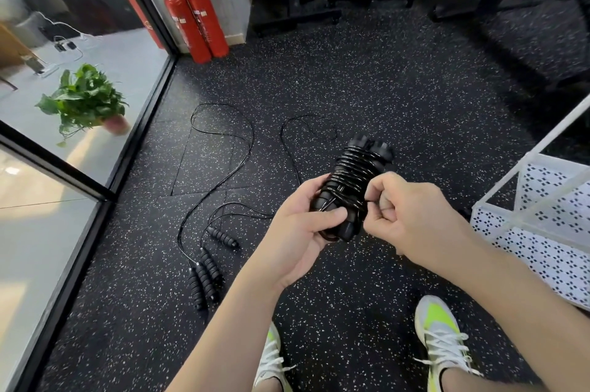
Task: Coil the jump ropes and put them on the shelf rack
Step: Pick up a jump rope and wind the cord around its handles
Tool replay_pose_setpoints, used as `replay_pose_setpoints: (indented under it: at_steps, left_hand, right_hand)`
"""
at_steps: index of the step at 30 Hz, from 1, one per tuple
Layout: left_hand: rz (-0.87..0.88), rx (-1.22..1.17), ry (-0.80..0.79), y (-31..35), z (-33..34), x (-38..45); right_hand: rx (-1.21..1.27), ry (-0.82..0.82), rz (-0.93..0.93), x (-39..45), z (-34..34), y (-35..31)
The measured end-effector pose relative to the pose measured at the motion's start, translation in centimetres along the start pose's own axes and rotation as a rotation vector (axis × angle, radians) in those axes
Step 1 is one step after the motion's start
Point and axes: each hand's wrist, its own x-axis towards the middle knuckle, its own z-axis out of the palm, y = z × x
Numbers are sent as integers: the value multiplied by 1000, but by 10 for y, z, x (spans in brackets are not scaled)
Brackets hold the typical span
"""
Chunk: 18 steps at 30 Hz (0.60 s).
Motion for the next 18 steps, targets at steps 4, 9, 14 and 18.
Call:
replay_pose_setpoints:
  at_steps: [4,9,14,18]
  left_hand:
    - [39,-47,3,0,1,0]
    - [49,-93,-33,-1,0,-1]
    - [45,-59,-40,1,-6,-1]
    - [83,47,37,-6,9,5]
  right_hand:
    - [101,86,78,2,-2,3]
    - [232,183,108,9,-1,6]
    - [348,98,100,8,-6,9]
    - [441,114,139,9,-1,19]
